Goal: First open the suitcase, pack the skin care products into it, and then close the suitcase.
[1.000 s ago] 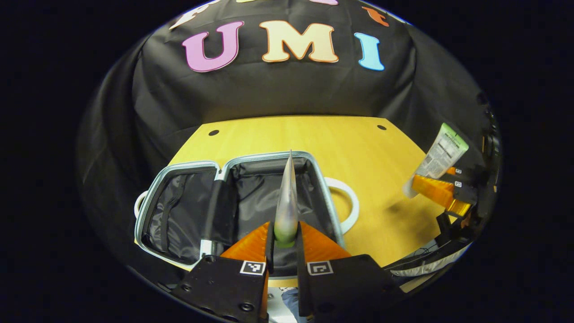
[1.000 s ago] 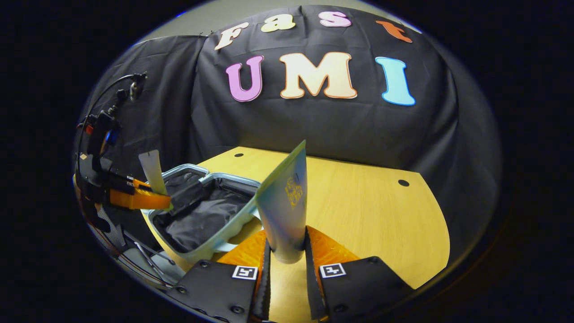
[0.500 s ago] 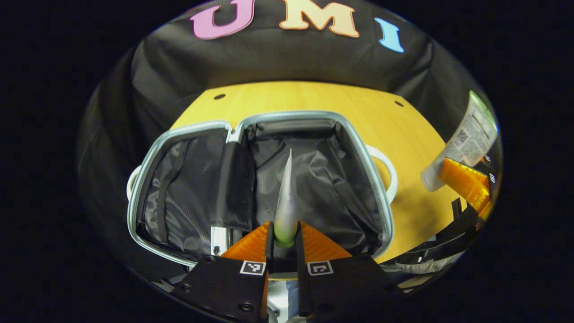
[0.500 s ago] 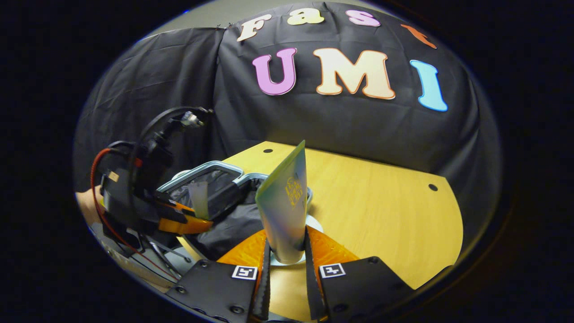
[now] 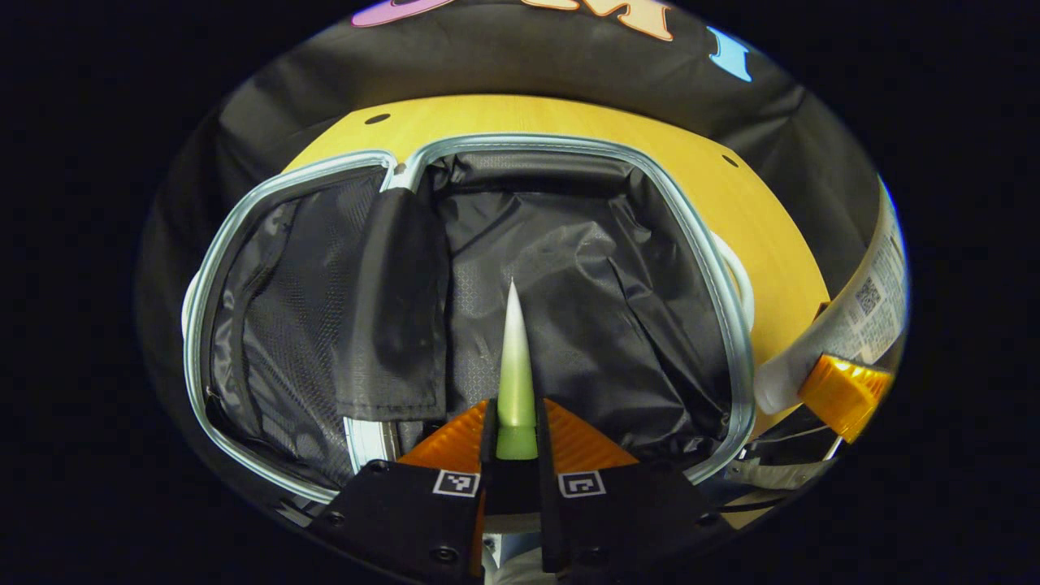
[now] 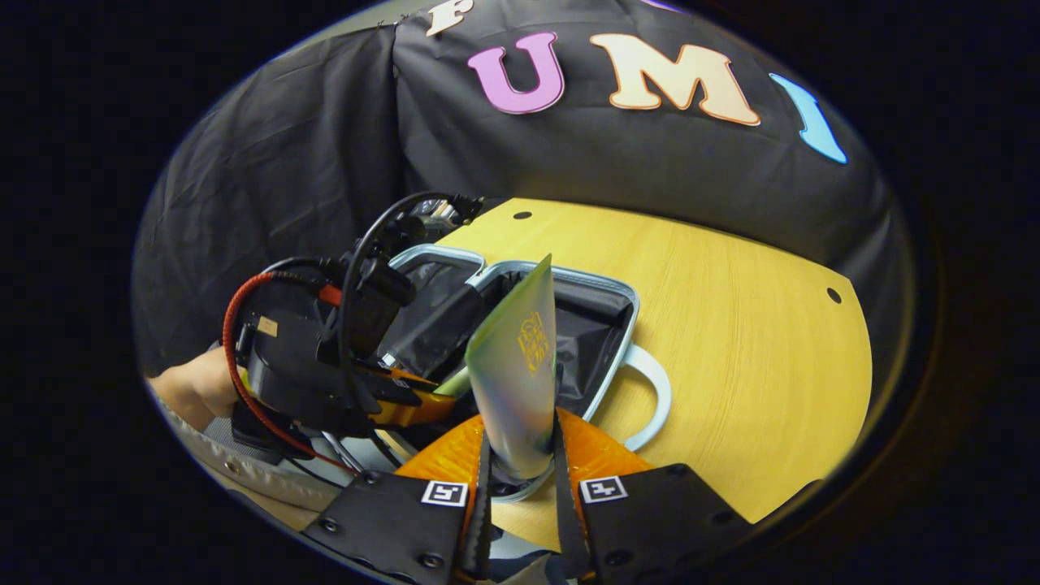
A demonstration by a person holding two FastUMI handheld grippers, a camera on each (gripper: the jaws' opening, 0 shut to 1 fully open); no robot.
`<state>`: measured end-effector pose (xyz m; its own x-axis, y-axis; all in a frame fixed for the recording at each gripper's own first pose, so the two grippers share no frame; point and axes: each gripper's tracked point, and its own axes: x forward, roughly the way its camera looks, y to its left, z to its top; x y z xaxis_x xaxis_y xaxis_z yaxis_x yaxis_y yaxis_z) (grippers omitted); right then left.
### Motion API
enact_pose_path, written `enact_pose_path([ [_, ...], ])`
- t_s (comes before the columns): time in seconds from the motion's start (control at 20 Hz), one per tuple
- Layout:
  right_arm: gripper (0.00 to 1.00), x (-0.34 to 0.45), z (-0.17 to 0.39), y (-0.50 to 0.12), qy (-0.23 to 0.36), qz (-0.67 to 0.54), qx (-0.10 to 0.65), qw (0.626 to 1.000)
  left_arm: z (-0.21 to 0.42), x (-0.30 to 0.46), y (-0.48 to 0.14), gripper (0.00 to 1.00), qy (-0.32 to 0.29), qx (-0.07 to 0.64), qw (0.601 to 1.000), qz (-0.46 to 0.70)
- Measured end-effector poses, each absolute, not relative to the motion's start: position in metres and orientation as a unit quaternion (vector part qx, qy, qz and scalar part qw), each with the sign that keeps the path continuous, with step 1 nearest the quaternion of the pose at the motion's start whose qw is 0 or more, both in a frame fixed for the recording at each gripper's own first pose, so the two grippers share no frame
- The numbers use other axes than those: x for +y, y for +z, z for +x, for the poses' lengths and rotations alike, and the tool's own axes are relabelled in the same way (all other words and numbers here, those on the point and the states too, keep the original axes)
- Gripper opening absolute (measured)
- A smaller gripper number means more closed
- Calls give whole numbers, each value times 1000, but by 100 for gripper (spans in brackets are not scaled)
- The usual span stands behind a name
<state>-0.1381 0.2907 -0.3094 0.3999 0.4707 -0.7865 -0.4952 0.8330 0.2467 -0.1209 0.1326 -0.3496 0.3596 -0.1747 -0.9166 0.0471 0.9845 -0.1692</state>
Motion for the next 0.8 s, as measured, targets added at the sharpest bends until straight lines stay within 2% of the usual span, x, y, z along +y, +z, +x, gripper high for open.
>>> enact_pose_path([
  [0.05,35,292,-140,-313,287,-11,473,833,-118,131,-351,23,-77,560,823,-62],
  [0.15,36,303,-145,-326,281,-12,489,826,-111,126,-341,37,-99,543,831,-76],
  [0.2,32,307,-148,-333,276,-12,499,821,-106,124,-334,34,-110,532,835,-85],
  [0.25,32,308,-151,-339,271,-9,510,817,-99,123,-324,46,-115,519,842,-98],
  [0.35,32,314,-156,-351,260,4,529,808,-84,126,-306,49,-127,486,857,-116],
  [0.4,36,317,-159,-359,252,8,538,804,-78,131,-296,50,-128,472,865,-115],
  [0.45,32,318,-159,-367,243,10,546,802,-71,137,-287,57,-127,458,873,-111],
  [0.5,36,317,-160,-372,234,10,553,799,-66,145,-280,66,-127,442,881,-107],
  [0.6,31,314,-162,-386,211,11,574,792,-60,162,-272,75,-122,422,893,-97],
  [0.8,39,327,-156,-390,202,26,572,794,-55,203,-265,80,-90,406,905,-87],
])
